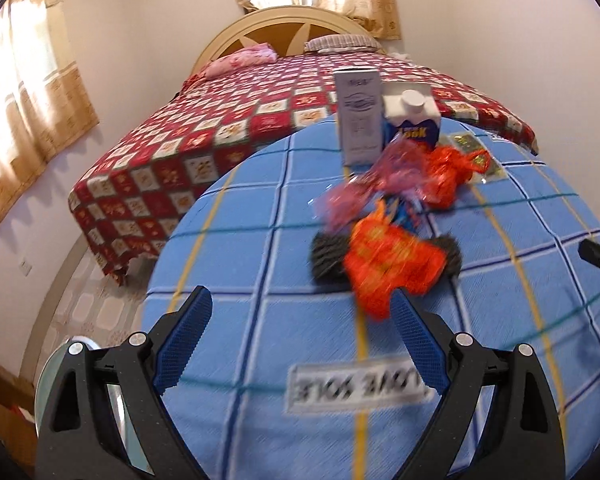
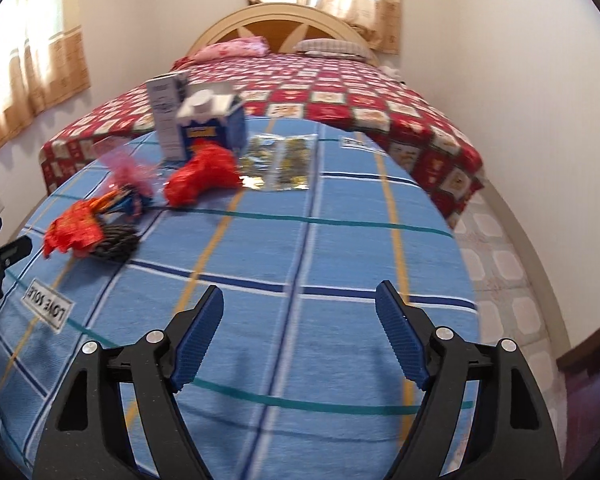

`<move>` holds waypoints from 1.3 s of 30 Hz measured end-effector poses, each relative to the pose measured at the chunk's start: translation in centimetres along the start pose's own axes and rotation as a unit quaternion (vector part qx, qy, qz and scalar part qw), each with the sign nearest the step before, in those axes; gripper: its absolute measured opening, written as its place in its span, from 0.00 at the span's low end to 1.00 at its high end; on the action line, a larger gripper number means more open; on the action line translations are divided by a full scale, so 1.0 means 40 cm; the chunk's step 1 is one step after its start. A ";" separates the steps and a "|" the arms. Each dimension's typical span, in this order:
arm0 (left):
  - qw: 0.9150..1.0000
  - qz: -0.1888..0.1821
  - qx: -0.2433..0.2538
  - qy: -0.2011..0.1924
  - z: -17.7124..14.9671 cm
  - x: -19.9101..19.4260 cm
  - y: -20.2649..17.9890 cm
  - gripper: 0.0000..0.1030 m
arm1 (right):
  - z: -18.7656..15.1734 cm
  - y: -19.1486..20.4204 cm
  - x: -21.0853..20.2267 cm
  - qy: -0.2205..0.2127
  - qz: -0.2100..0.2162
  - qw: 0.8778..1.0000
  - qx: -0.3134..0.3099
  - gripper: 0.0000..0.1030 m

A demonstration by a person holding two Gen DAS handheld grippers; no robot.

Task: Collect trash
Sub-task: 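Return to the table and grasp the orange-red candy wrapper with the left tool, then grasp the black coiled rope with the right tool while the left tool holds the wrapper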

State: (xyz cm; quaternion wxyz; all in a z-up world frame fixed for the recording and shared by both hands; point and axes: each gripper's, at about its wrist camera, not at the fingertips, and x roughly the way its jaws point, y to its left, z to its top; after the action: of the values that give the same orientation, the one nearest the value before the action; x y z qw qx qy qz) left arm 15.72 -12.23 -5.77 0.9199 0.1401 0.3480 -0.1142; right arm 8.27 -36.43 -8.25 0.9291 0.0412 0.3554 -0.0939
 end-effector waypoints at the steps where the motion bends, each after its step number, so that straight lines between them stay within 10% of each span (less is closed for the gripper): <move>1: 1.000 -0.002 0.001 0.000 0.010 0.008 -0.009 0.87 | -0.001 -0.009 0.001 -0.001 -0.002 1.000 0.004 0.77; 8: 0.999 -0.030 0.006 0.027 0.051 0.093 -0.065 0.83 | -0.006 -0.046 0.004 0.001 0.004 1.000 0.019 0.80; 12: 0.995 -0.083 -0.009 0.061 0.040 0.124 -0.060 0.32 | -0.007 -0.040 -0.002 -0.001 0.012 1.000 0.017 0.82; 15: 0.994 -0.089 -0.003 0.060 0.023 0.103 -0.044 0.22 | -0.003 -0.023 -0.007 -0.002 0.020 1.000 0.011 0.82; 28: 0.997 -0.074 -0.022 0.024 -0.111 -0.096 0.146 0.21 | 0.030 0.129 -0.011 -0.007 0.060 0.998 -0.026 0.83; 39: 0.997 0.026 -0.064 0.013 -0.213 -0.166 0.327 0.21 | 0.028 0.354 -0.004 0.006 0.127 0.989 -0.078 0.79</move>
State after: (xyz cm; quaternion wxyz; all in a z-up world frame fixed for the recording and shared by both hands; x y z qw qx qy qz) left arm 9.70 3.60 -5.08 0.9250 0.0910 0.3629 -0.0657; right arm 11.75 -22.71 -7.17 0.9318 0.0141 0.3589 0.0531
